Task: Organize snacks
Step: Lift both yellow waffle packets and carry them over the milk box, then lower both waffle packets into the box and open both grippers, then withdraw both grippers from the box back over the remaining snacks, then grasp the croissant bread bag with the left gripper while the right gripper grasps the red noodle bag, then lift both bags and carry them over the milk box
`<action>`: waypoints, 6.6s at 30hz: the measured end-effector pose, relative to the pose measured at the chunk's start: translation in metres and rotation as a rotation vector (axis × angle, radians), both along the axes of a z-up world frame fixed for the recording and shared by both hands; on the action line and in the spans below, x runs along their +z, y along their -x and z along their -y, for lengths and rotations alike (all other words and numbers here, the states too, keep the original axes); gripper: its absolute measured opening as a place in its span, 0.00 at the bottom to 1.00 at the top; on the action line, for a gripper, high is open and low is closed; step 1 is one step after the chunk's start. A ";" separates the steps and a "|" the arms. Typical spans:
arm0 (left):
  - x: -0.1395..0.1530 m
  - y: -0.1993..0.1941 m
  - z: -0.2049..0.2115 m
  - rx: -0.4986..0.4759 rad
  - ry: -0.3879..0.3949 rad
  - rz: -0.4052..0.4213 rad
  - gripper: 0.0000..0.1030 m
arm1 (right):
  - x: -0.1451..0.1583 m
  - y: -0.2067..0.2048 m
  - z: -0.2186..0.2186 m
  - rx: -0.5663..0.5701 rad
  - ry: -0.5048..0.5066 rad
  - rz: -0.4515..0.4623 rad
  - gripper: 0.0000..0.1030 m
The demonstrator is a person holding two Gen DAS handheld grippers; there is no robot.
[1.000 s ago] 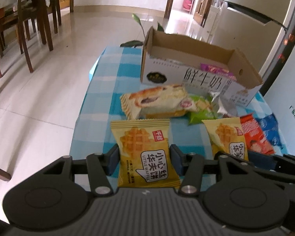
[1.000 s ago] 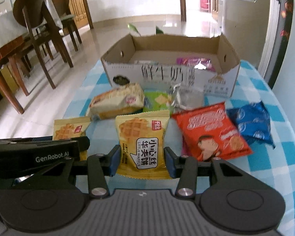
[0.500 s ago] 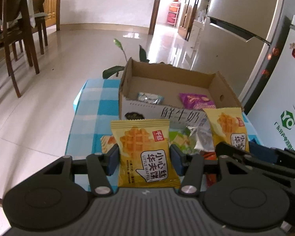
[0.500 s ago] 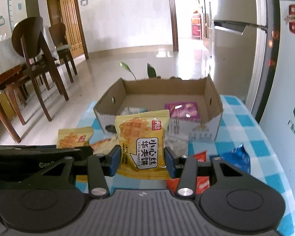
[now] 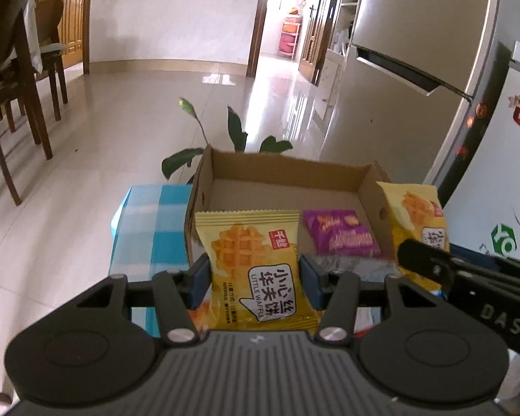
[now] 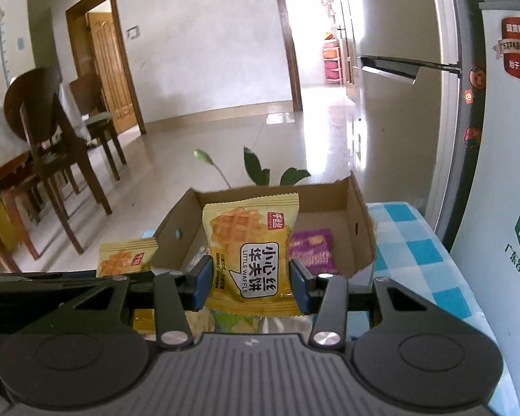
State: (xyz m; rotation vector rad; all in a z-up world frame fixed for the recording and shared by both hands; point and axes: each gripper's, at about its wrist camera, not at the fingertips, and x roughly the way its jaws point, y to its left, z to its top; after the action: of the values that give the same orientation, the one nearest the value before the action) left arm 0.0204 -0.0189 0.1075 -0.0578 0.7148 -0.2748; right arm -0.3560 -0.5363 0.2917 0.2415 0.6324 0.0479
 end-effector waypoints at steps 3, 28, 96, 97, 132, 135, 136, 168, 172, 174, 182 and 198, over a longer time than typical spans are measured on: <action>0.004 -0.015 0.003 0.001 0.003 0.015 0.52 | 0.001 -0.011 0.005 -0.008 0.008 0.015 0.51; -0.022 -0.132 0.027 0.012 0.054 -0.073 0.52 | -0.035 -0.101 0.020 -0.060 -0.080 -0.081 0.51; -0.078 -0.029 -0.008 -0.445 -0.204 -0.122 0.84 | -0.064 0.016 0.065 -0.038 -0.177 -0.359 0.86; -0.080 -0.029 -0.007 -0.451 -0.217 -0.120 0.84 | -0.068 0.014 0.062 -0.030 -0.168 -0.375 0.86; -0.097 -0.026 0.008 -0.560 -0.336 -0.148 0.85 | -0.100 0.006 0.017 0.100 -0.063 -0.519 0.89; -0.102 -0.030 0.012 -0.554 -0.347 -0.149 0.85 | -0.103 0.006 0.008 0.108 -0.022 -0.525 0.89; -0.104 -0.032 0.013 -0.551 -0.348 -0.149 0.87 | -0.104 0.006 0.005 0.114 -0.007 -0.525 0.90; -0.116 -0.032 0.014 -0.380 -0.258 -0.271 0.78 | -0.104 0.006 -0.004 0.116 0.076 -0.519 0.76; -0.110 -0.025 0.009 -0.343 -0.238 -0.267 0.54 | -0.102 0.007 -0.006 0.125 0.070 -0.511 0.76; -0.110 -0.022 0.002 -0.306 -0.205 -0.276 0.52 | -0.101 0.008 -0.006 0.129 0.069 -0.508 0.76; -0.106 0.002 -0.009 -0.203 -0.139 -0.272 0.48 | -0.098 0.008 -0.007 0.135 0.059 -0.495 0.76; -0.088 0.051 -0.019 -0.047 -0.061 -0.196 0.48 | -0.080 0.015 -0.012 0.153 0.039 -0.432 0.76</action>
State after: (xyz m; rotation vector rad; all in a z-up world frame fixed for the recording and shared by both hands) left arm -0.0309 -0.0001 0.0198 -0.0094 0.9201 -0.2950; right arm -0.3710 -0.5242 0.2121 0.1656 1.0805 0.1323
